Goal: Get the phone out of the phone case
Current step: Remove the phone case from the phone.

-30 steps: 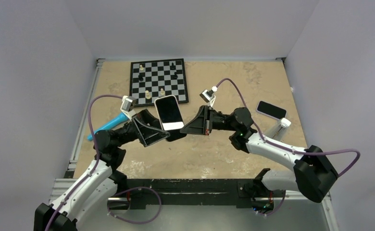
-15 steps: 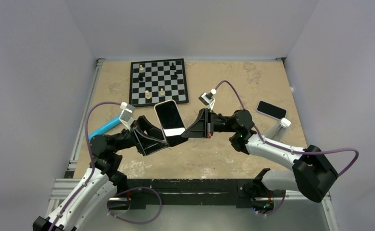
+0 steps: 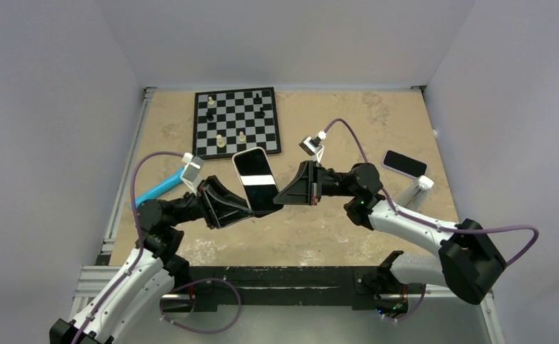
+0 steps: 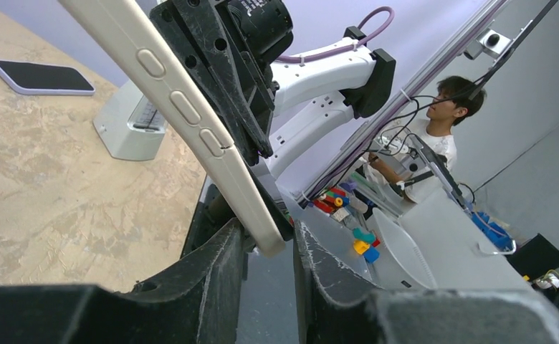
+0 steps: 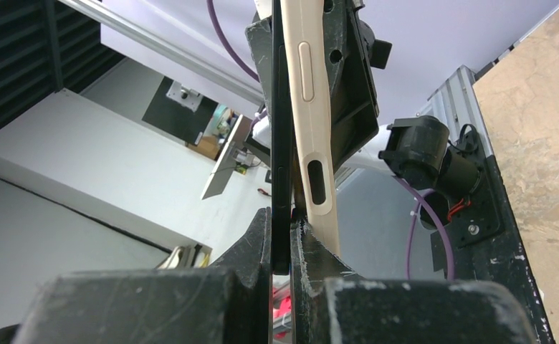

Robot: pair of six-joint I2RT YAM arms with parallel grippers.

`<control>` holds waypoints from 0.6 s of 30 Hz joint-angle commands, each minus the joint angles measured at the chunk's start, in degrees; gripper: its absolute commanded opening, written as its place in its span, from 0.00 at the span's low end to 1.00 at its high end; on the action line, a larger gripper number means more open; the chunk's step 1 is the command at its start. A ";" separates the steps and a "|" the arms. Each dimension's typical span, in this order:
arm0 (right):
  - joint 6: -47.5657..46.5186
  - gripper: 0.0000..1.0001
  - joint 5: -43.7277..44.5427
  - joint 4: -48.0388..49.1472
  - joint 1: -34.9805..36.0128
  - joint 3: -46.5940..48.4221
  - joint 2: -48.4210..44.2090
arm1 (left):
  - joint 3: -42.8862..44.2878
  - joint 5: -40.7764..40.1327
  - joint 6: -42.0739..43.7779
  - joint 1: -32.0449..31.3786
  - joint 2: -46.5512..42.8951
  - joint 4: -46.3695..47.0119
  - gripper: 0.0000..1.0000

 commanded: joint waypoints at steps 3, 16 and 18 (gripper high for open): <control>2.50 0.00 -0.61 10.17 0.03 0.40 -1.72 | -0.24 -0.11 1.06 0.01 1.65 2.18 0.32; 5.50 0.00 -0.74 15.87 0.16 -0.69 0.05 | -0.95 -0.37 0.70 0.02 1.07 2.41 0.44; 5.63 0.00 -0.91 16.15 0.14 -0.82 -0.03 | -0.94 -0.79 1.15 0.01 1.50 1.54 0.43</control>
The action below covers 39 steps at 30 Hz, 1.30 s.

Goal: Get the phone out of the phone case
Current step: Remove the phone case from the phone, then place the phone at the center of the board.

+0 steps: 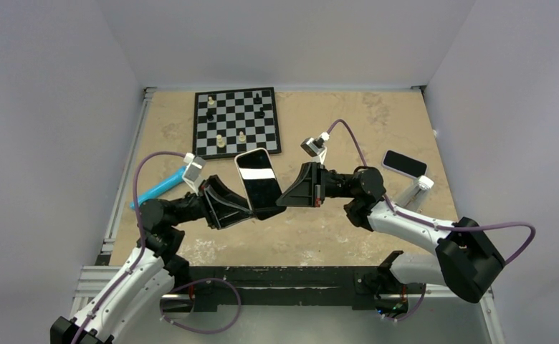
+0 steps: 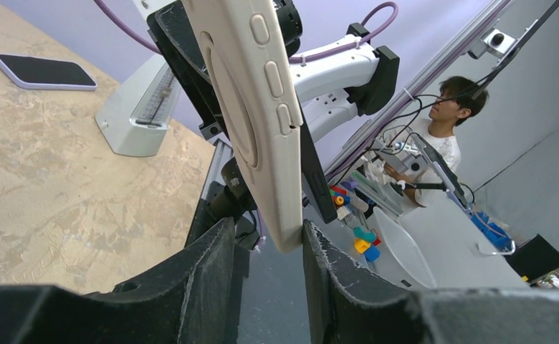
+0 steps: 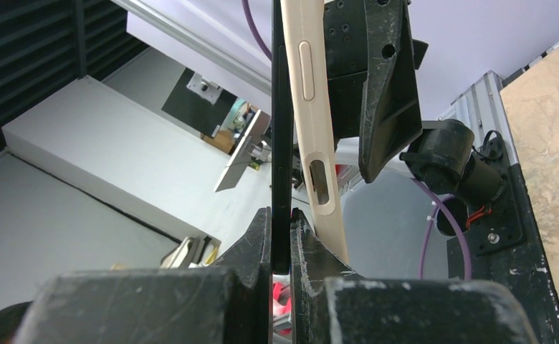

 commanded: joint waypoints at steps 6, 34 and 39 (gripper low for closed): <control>-0.56 0.00 0.25 4.98 0.90 1.44 -0.82 | 0.95 -2.17 2.50 -0.01 2.53 -2.33 0.41; -77.38 0.00 39.51 -98.79 2.52 28.47 -3.34 | 41.58 -85.07 41.54 0.00 11.20 -69.94 0.00; -85.91 0.00 43.22 -106.21 9.05 35.41 7.66 | 47.86 -81.96 37.46 0.39 17.12 -66.60 0.00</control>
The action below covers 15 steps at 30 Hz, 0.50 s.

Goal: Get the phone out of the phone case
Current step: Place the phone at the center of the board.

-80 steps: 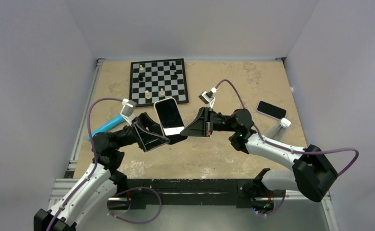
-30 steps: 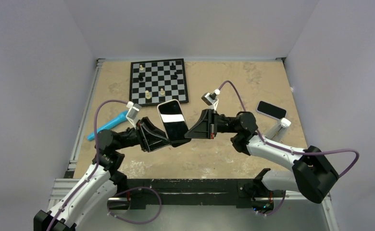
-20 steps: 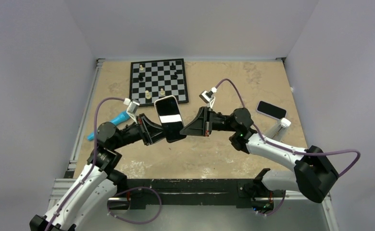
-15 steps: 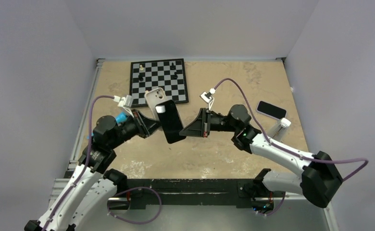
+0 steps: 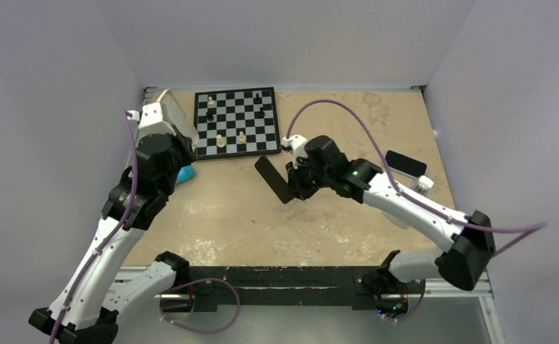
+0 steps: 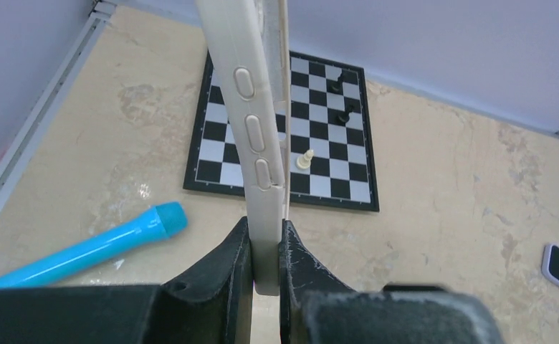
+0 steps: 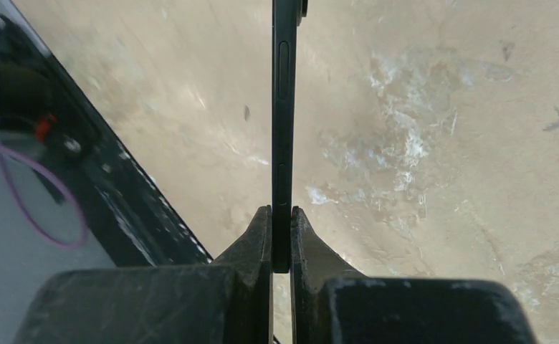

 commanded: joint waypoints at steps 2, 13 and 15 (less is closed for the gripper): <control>-18.11 0.00 1.91 -11.08 6.59 6.78 10.11 | 5.85 -4.42 0.70 0.43 3.91 6.82 0.00; -35.33 0.00 -16.46 -17.75 15.32 22.17 36.24 | -6.52 -8.97 5.18 4.65 -7.49 16.66 0.00; -37.39 0.00 -19.64 -18.83 15.45 24.98 39.77 | -8.18 -8.96 4.78 4.63 -8.34 17.83 0.00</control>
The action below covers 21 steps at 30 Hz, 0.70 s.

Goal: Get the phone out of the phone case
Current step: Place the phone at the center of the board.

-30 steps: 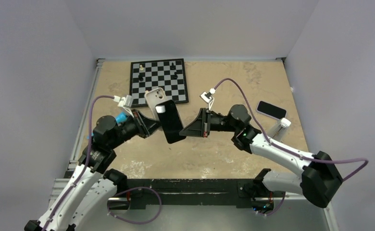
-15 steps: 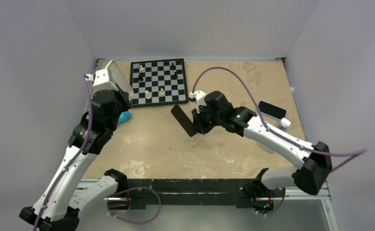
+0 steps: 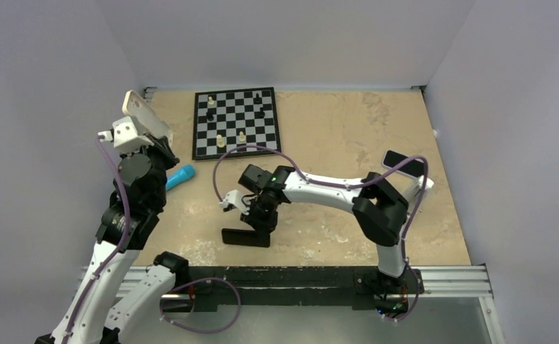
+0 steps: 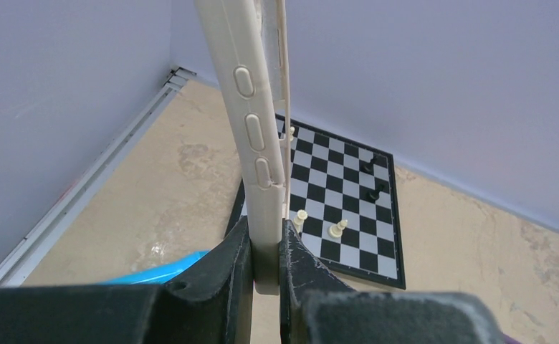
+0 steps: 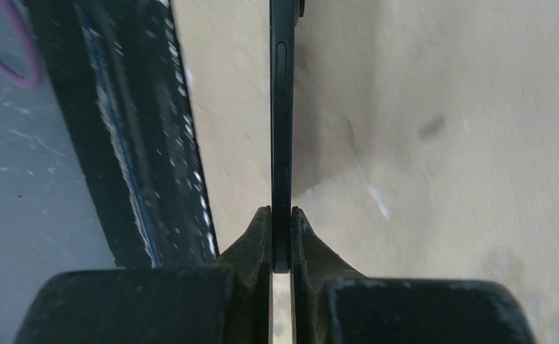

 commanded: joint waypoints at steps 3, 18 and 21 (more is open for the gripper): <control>-9.87 0.00 -11.52 -3.02 1.12 10.11 7.54 | -1.58 -0.95 0.95 0.34 -1.77 5.87 0.00; -7.49 0.00 -15.35 3.93 0.95 10.35 15.89 | -2.11 0.75 0.98 0.34 -2.29 6.17 0.00; -6.02 0.00 -14.02 4.42 0.91 10.71 17.60 | -2.13 0.84 0.99 0.34 -2.20 6.22 0.00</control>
